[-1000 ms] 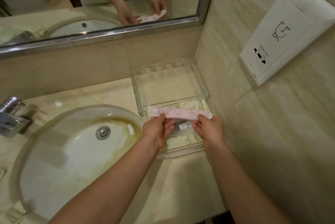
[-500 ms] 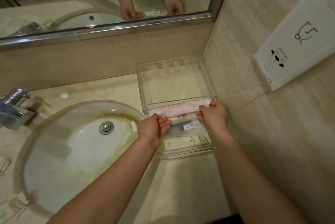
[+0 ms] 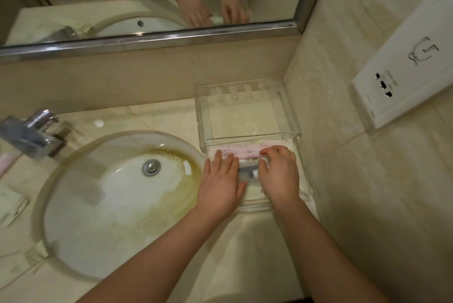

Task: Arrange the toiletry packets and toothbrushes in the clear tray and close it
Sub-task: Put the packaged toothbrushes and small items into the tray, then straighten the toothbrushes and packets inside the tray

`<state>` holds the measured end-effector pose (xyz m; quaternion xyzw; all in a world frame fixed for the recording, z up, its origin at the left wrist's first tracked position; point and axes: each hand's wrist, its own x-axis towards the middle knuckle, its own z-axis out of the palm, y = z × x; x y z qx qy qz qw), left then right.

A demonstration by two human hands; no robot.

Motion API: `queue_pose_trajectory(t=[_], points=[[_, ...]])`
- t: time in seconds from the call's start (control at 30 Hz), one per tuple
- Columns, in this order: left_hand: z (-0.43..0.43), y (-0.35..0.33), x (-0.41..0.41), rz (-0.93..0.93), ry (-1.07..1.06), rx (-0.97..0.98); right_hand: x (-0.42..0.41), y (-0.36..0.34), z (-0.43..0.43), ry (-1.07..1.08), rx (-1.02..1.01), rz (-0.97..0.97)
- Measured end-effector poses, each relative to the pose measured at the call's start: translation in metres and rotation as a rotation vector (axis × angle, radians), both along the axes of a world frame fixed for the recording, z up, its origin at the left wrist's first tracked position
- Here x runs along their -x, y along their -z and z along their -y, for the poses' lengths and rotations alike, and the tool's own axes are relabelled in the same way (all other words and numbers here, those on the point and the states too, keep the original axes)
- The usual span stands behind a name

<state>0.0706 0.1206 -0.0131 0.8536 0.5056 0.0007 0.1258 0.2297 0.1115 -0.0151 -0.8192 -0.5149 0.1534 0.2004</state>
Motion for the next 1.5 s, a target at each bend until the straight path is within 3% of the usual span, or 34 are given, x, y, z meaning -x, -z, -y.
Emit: queue_pose_trajectory(t=[0.1,0.27,0.6,0.77,0.93,1.2,1.33,1.5], points=[[0.002,-0.004,0.003,0.009,-0.013,0.128,0.007,-0.002,-0.001,-0.084,0.027,0.077],[0.002,-0.029,0.060,0.228,-0.148,0.041,0.072,-0.029,-0.012,-0.275,-0.084,0.053],[0.032,-0.034,0.331,0.543,-0.650,-0.138,0.334,-0.038,-0.009,-0.621,0.071,-0.226],[0.030,-0.021,0.474,0.510,-0.917,-0.111,0.458,-0.025,-0.011,-0.783,0.179,-0.211],[0.009,-0.011,0.558,0.429,-1.018,-0.114,0.518,-0.015,-0.018,-0.814,0.250,-0.147],[-0.023,0.003,0.582,0.222,-0.935,0.033,0.532,-0.010,-0.011,-0.999,0.382,0.005],[-0.025,0.009,0.584,0.122,-0.971,0.084,0.532,-0.004,0.013,-1.231,0.360,0.250],[-0.022,0.004,0.585,0.172,-1.030,0.074,0.532,0.000,0.027,-1.245,0.373,0.293]])
